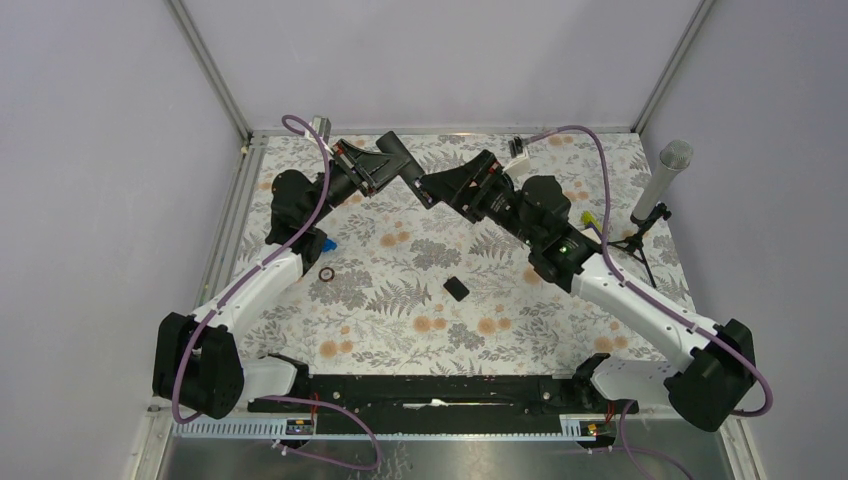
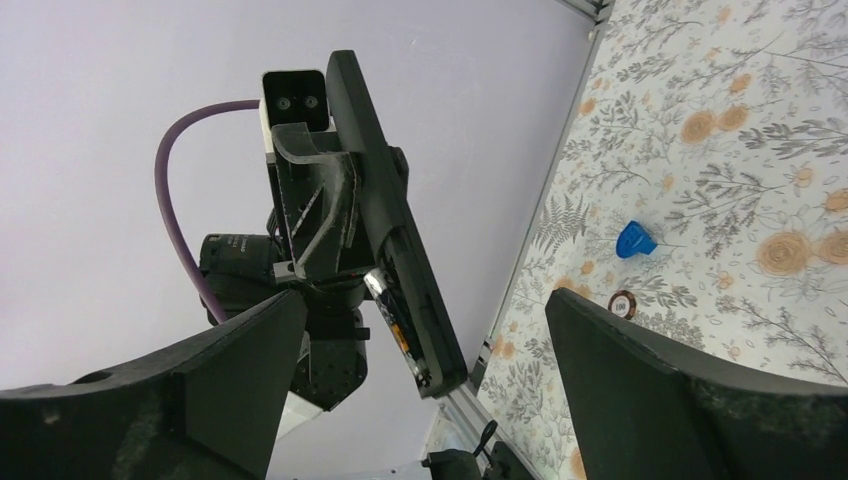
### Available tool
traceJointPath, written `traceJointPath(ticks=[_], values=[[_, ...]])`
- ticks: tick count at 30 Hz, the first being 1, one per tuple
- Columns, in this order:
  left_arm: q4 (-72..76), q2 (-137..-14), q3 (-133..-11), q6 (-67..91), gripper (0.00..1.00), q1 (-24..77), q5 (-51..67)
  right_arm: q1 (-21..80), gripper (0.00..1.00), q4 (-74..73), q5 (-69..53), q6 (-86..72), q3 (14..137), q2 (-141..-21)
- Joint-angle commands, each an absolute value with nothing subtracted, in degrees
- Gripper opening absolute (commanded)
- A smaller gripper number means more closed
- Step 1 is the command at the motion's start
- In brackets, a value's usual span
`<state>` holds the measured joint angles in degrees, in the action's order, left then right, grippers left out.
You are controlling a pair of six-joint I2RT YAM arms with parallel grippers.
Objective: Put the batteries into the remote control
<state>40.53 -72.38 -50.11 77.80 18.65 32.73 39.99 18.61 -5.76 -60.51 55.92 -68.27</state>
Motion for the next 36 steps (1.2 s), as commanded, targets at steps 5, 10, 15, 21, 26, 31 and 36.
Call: traceJointPath(ticks=[5,10,15,21,26,31,36], values=[[45.87,-70.75,-50.03,76.90,0.00,18.68,32.02,39.64,0.99,23.46,-10.41,-61.88,60.69,-72.84],[45.92,-70.80,-50.04,76.90,0.00,18.72,32.30,39.61,0.94,24.63,-11.52,-63.19,61.17,-74.36],[46.11,-70.91,-50.18,76.90,0.00,18.72,32.42,39.63,0.90,25.38,-12.20,-64.18,61.22,-75.39],[46.47,-70.84,-50.27,77.23,0.00,18.72,32.18,39.64,0.83,26.73,-12.07,-65.24,60.13,-75.13],[47.75,-71.00,-50.51,78.24,0.00,18.72,32.01,39.56,0.74,28.39,-12.10,-66.46,58.39,-74.62],[48.30,-70.96,-50.67,78.49,0.00,18.72,32.20,39.64,0.70,29.04,-12.47,-67.31,57.56,-74.79],[48.29,-70.69,-50.56,78.35,0.00,18.72,32.20,39.64,0.66,29.03,-12.68,-67.66,57.16,-74.88]])
